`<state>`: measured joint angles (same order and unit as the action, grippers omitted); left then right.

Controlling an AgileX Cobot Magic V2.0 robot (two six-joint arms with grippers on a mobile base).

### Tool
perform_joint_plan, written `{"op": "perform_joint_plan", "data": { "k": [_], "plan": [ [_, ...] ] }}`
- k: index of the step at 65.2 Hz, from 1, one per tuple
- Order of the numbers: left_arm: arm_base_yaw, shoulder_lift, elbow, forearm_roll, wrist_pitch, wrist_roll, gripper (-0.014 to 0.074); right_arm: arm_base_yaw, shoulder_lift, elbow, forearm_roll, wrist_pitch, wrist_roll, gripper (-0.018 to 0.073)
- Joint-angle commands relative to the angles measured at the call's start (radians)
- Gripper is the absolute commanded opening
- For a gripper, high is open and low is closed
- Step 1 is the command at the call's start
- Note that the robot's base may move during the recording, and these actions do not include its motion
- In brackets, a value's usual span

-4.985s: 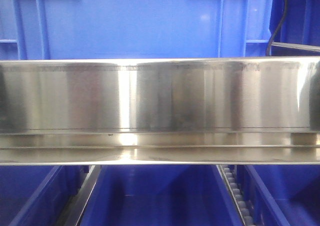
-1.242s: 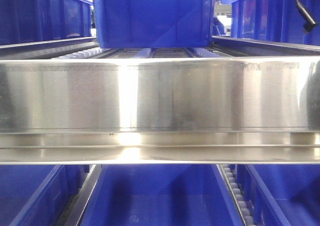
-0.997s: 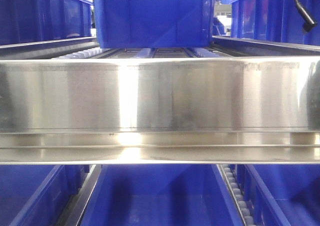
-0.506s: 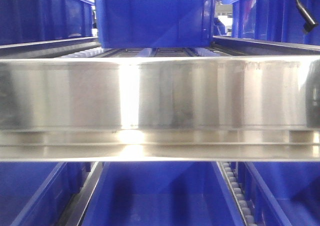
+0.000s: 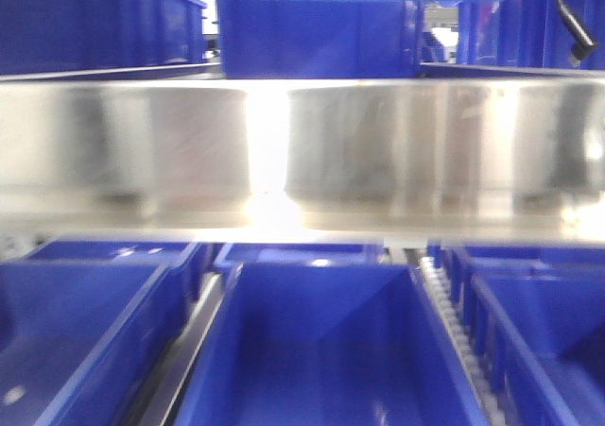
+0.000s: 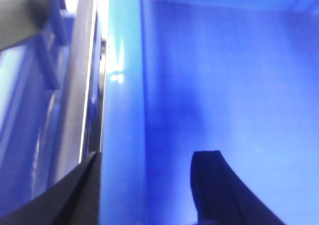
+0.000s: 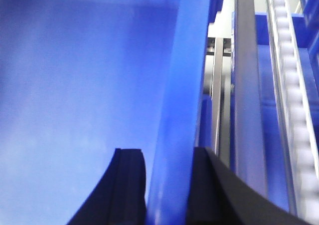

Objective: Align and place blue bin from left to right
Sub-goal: 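Hold the blue bin raised with both grippers while backing away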

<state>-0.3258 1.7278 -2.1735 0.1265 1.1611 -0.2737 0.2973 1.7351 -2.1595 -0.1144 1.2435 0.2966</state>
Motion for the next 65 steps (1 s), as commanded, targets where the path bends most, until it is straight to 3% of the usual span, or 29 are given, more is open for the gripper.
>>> {"op": "perform_joint_plan", "data": {
  "k": [1,22,65],
  "plan": [
    [-0.010,-0.036,-0.025,-0.050,-0.172,0.053,-0.0111,-0.008,-0.009,-0.017,-0.047,-0.085,-0.023,-0.0153],
    [-0.010,-0.036,-0.025,-0.050,-0.284,0.053,-0.0111,-0.008,-0.009,-0.017,-0.047,-0.085,-0.023,-0.0153],
    [-0.010,-0.036,-0.025,-0.050,-0.289,0.053,-0.0111,-0.008,-0.009,-0.017,-0.047,-0.085,-0.023,-0.0153]
  ]
}}
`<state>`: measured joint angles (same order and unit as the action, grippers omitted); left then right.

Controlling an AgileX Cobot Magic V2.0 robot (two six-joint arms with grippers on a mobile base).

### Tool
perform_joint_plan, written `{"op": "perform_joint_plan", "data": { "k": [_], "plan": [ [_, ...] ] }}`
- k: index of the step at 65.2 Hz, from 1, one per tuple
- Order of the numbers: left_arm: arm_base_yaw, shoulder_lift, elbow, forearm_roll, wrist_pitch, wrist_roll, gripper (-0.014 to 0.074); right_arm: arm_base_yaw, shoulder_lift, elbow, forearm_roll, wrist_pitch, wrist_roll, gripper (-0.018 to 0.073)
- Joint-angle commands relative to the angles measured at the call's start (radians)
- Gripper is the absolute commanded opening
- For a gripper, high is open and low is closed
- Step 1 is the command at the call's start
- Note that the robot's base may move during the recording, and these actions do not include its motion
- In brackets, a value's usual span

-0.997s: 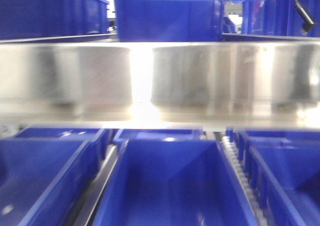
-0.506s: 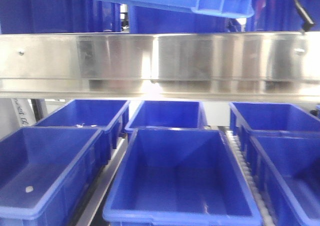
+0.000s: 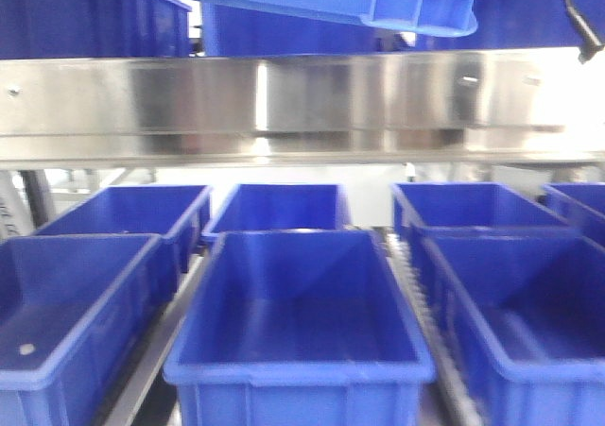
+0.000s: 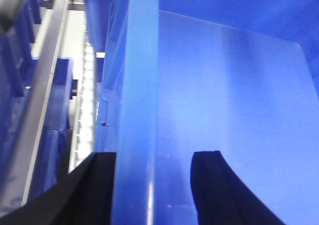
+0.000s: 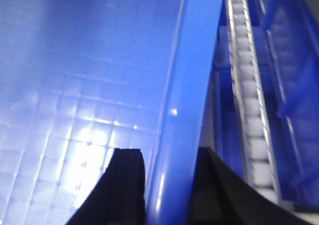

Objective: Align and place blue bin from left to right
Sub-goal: 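Hold the blue bin raised with both grippers while backing away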

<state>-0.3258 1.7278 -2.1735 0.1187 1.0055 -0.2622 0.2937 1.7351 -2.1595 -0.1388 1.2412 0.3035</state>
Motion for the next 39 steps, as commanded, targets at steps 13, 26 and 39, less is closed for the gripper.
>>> {"op": "perform_joint_plan", "data": {
  "k": [13,26,39],
  "plan": [
    [-0.010,-0.036,-0.025,-0.042,-0.134,0.041,-0.0111,-0.004,-0.009,-0.017,-0.023,-0.082,-0.030,-0.0153],
    [-0.010,-0.036,-0.025,-0.042,-0.134,0.041,-0.0111,-0.004,-0.009,-0.017,-0.023,-0.082,-0.030,-0.0153],
    [-0.010,-0.036,-0.025,-0.038,-0.132,0.041,-0.0111,-0.004,-0.009,-0.017,-0.023,-0.082,-0.030,-0.0153]
  ]
}}
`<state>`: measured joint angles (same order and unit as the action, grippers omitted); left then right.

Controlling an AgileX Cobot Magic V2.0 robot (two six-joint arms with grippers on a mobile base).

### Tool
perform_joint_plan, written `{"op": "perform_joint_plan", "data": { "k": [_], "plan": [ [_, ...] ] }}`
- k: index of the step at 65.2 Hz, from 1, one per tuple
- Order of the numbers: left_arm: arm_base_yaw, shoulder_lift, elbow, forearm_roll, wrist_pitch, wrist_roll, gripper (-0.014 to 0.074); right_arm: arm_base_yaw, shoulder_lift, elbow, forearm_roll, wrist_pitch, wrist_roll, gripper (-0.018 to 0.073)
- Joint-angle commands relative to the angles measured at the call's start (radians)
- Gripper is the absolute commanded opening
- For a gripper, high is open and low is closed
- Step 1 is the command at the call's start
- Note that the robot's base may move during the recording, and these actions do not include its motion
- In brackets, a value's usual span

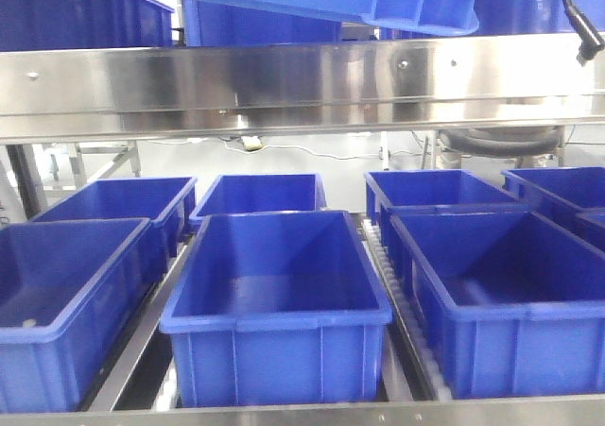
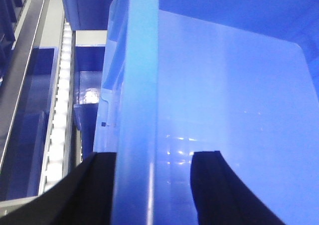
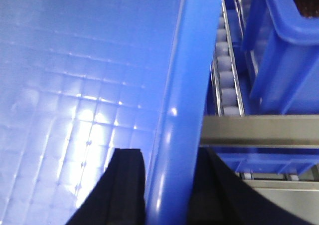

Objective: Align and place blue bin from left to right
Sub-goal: 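Hold the blue bin raised with both grippers while backing away, then carry the blue bin with both grippers while turning across the floor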

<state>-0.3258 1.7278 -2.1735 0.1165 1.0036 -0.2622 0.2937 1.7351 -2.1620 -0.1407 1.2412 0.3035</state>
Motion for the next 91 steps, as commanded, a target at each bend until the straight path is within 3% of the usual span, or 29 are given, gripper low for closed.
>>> {"op": "perform_joint_plan", "data": {
  "k": [1,91],
  "plan": [
    [-0.010,-0.036,-0.025,-0.036,-0.130,0.041,-0.0111,-0.004,-0.009,-0.015,-0.021,-0.082,-0.030,-0.0153],
    [-0.010,-0.036,-0.025,-0.036,-0.130,0.041,-0.0111,-0.004,-0.009,-0.015,-0.021,-0.082,-0.030,-0.0153]
  ]
}}
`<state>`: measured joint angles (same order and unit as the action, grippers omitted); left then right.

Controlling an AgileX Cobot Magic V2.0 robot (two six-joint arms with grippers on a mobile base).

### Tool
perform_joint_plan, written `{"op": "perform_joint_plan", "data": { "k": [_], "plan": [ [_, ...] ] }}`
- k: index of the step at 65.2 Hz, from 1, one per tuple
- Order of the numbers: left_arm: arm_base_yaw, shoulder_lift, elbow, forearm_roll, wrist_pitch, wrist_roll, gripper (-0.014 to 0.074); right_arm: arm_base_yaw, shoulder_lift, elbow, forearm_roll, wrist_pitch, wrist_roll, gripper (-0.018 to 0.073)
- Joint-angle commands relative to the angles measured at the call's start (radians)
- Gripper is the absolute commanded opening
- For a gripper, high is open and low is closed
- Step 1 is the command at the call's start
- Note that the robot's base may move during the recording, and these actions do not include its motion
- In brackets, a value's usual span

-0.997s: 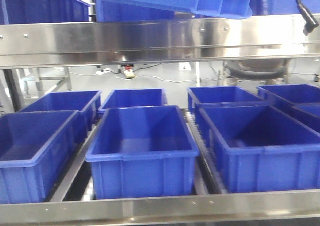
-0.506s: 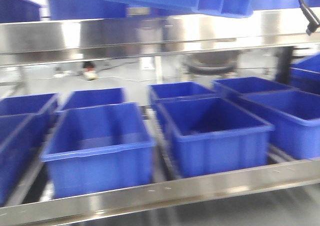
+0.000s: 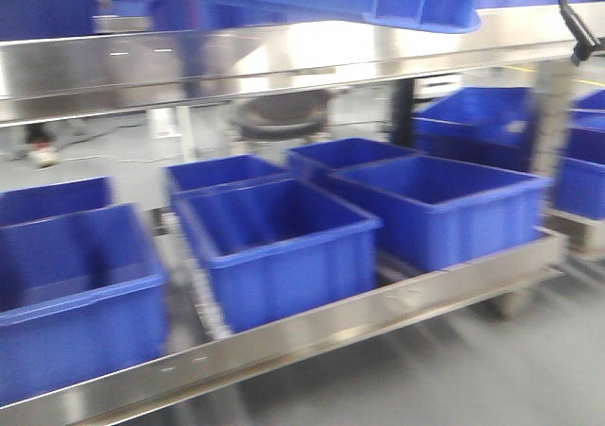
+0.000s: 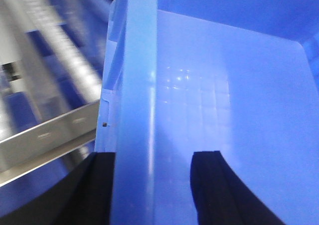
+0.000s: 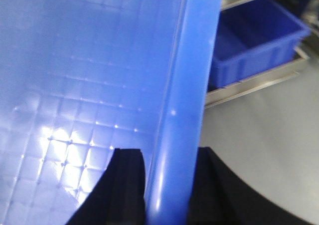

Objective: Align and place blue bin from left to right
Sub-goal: 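Carry the blue bin with both grippers while turning across the floor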

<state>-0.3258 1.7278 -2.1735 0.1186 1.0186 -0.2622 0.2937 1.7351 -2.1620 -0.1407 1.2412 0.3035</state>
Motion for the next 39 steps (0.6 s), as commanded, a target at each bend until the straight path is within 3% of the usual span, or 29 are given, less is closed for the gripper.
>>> {"op": "perform_joint_plan", "data": {
  "k": [1,39],
  "plan": [
    [-0.010,-0.036,-0.025,-0.038,-0.145,0.041,-0.0111,-0.004,-0.009,-0.015,-0.021,-0.082,-0.030,-0.0153],
    [-0.010,-0.036,-0.025,-0.038,-0.145,0.041,-0.0111,-0.004,-0.009,-0.015,-0.021,-0.082,-0.030,-0.0153]
  ]
}}
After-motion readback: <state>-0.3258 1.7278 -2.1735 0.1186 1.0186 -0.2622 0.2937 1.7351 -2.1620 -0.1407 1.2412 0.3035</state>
